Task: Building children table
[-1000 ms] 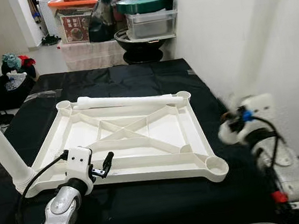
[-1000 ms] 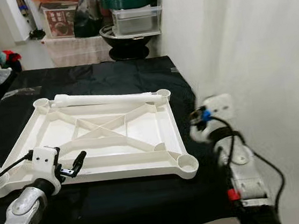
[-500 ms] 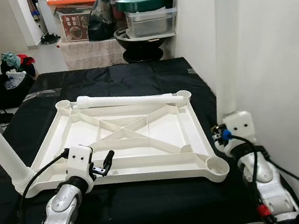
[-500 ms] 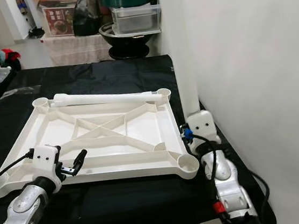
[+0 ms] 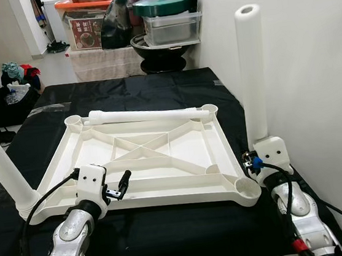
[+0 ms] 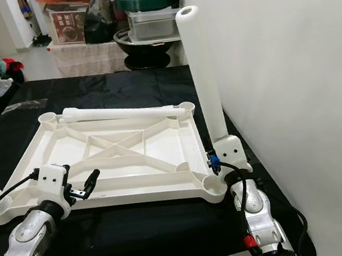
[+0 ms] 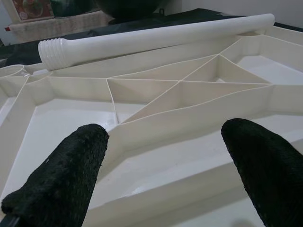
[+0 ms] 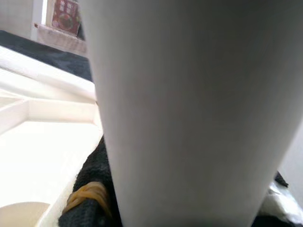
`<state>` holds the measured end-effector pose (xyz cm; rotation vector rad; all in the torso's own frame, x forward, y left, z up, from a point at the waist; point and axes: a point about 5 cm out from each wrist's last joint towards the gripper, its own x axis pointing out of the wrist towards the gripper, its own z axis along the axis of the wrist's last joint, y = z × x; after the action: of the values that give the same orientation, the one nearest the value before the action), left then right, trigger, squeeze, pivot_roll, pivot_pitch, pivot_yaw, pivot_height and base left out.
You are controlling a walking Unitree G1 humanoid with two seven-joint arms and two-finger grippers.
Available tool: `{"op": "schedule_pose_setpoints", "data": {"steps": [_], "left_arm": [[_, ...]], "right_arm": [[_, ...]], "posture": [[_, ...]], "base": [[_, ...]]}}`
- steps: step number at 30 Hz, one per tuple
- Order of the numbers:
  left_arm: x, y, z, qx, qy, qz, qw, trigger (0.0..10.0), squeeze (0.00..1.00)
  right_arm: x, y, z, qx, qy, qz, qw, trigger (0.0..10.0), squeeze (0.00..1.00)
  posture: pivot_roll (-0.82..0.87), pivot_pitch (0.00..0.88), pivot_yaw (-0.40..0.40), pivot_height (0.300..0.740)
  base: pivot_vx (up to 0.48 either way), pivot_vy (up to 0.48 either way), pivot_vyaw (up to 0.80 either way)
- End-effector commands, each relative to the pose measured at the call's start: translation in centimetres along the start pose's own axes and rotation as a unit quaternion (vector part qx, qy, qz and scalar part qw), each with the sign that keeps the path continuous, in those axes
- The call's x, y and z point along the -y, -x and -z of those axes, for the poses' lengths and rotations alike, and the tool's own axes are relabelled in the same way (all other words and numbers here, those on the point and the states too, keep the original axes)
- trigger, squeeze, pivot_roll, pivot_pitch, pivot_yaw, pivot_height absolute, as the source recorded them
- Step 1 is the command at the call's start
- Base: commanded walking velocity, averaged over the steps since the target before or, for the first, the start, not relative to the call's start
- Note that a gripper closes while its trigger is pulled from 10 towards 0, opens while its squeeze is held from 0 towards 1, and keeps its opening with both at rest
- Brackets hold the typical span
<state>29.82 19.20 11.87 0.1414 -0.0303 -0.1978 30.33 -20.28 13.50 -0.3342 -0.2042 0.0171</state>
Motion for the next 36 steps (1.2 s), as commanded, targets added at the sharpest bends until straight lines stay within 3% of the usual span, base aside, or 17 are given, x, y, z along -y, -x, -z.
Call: {"op": "schedule_pose_setpoints", "data": {"steps": [1, 8, 12, 13, 17, 21, 26, 31, 36], "left_arm": [[-0.1, 0.2, 0.4, -0.009, -0.008, 0.001, 1.0, 10.0, 0.0], [-0.2, 0.2, 0.4, -0.01, -0.009, -0.001, 1.0, 10.0, 0.0], [-0.2, 0.1, 0.4, -0.009, -0.009, -0.001, 1.0, 10.0, 0.0], [-0.2, 0.1, 0.4, -0.009, -0.009, -0.001, 1.0, 10.0, 0.0], [-0.2, 0.0, 0.4, -0.009, -0.009, 0.002, 1.0, 10.0, 0.0], [-0.2, 0.0, 0.4, -0.009, -0.009, 0.002, 1.0, 10.0, 0.0], [-0.2, -0.1, 0.3, -0.008, -0.009, 0.002, 1.0, 10.0, 0.0], [-0.1, -0.1, 0.3, -0.009, -0.009, 0.002, 1.0, 10.0, 0.0], [0.0, -0.1, 0.4, -0.009, -0.009, 0.003, 1.0, 10.0, 0.0]], "right_arm": [[0.0, -0.1, 0.1, 0.004, -0.002, 0.004, 1.0, 10.0, 0.0], [-1.1, -0.1, 0.9, -0.017, -0.036, -0.016, 0.999, 10.0, 0.0], [-1.7, -0.2, 1.1, -0.036, -0.121, -0.005, 0.992, 10.0, 0.0], [-1.7, -0.2, 1.1, -0.036, -0.121, -0.005, 0.992, 10.0, 0.0], [-3.0, -0.2, 0.6, -0.05, -0.212, -0.01, 0.976, 10.0, 0.0], [-4.2, -0.2, 0.0, -0.054, -0.256, -0.034, 0.965, 10.0, 0.0], [-5.3, -0.1, -0.7, -0.055, -0.266, -0.066, 0.96, 10.0, 0.0], [-4.7, -0.6, -1.8, -0.046, -0.274, -0.063, 0.959, 10.0, 0.0], [-5.4, -0.7, -2.7, -0.041, -0.292, -0.072, 0.953, 10.0, 0.0]], "posture": [[0.09, 0.0, -0.044, 0.74], [0.1, 0.0, -0.046, 0.74], [0.09, 0.0, -0.045, 0.74], [0.09, 0.0, -0.045, 0.74], [0.09, 0.0, -0.041, 0.74], [0.08, 0.0, -0.04, 0.74], [0.08, 0.0, -0.041, 0.74], [0.08, 0.0, -0.041, 0.74], [0.08, 0.0, -0.039, 0.74]], "base": [[0.0, 0.0, 0.0], [0.0, 0.0, 0.0], [0.0, 0.0, 0.0], [0.0, 0.0, 0.0], [0.0, 0.0, 0.0], [0.0, 0.0, 0.0], [0.0, 0.0, 0.0], [0.0, 0.0, 0.0], [0.0, 0.0, 0.0]]}}
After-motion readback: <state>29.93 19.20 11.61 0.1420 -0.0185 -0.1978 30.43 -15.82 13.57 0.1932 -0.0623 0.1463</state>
